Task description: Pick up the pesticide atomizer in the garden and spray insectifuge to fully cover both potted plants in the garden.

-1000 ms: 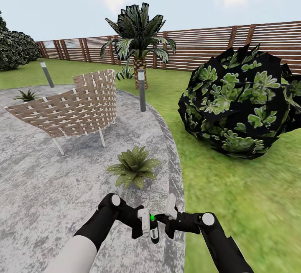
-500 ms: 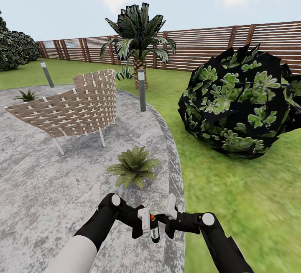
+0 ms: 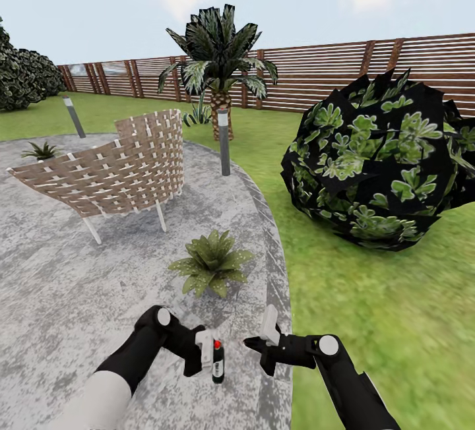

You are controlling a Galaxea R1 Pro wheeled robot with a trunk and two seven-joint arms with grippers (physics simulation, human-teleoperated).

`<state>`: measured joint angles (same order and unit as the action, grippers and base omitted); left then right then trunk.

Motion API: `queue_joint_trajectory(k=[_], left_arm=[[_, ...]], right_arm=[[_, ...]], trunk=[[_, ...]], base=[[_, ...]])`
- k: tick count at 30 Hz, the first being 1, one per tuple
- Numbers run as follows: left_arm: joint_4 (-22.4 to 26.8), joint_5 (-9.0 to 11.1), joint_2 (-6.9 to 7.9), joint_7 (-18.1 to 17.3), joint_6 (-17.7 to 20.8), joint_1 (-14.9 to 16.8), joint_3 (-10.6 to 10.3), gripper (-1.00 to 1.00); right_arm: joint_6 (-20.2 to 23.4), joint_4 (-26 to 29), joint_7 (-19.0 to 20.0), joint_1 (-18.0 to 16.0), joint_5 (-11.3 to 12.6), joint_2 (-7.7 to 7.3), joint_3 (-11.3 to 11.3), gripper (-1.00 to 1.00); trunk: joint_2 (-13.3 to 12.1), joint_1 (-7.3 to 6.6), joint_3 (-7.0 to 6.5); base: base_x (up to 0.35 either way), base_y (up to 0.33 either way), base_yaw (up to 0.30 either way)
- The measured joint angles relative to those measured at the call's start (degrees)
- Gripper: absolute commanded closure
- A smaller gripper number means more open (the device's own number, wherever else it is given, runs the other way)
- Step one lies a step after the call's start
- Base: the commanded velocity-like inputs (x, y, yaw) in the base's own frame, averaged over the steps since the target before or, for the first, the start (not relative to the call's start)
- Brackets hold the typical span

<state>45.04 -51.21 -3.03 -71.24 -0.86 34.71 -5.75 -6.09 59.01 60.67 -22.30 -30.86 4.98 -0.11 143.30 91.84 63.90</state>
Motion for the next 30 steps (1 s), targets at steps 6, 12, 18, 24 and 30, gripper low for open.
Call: queue_joint_trajectory(k=[6, 12, 18, 24, 30], left_arm=[[-0.05, -0.01, 9.01, -0.11, -0.11, -2.08, 0.26, 1.0], [-0.4, 0.86, 14.29, 2.93, 0.48, -4.33, 4.81, 1.0], [-10.2, 7.17, 14.83, 18.84, -0.06, -5.99, 33.19, 1.0], [-15.24, 12.38, 14.36, 31.4, -15.91, -12.42, 63.71, 1.0], [-24.31, 12.27, 14.32, 39.96, -25.83, -14.75, 72.09, 1.0]], right_arm=[[0.0, 0.0, 0.0, 0.0, -0.01, -0.16, -0.15, -1.0], [-0.21, -0.44, -0.93, 0.01, -0.23, -0.75, -2.74, -1.0], [-0.87, -12.76, -9.96, 0.17, -0.46, -4.08, -23.11, -1.0], [-10.72, -33.33, -35.56, 0.38, -0.42, -9.76, -36.41, -1.0], [-32.1, -47.87, -57.56, 1.21, -0.71, -11.05, -37.61, -1.0]], trunk=[[0.0, 0.0, 0.01], [0.0, 0.0, 0.0], [0.0, 0.0, 0.01], [0.0, 0.0, 0.02], [0.0, 0.0, 0.01]], base=[[0.0, 0.0, 0.0], [0.0, 0.0, 0.0], [0.0, 0.0, 0.0], [0.0, 0.0, 0.0], [0.0, 0.0, 0.0]])
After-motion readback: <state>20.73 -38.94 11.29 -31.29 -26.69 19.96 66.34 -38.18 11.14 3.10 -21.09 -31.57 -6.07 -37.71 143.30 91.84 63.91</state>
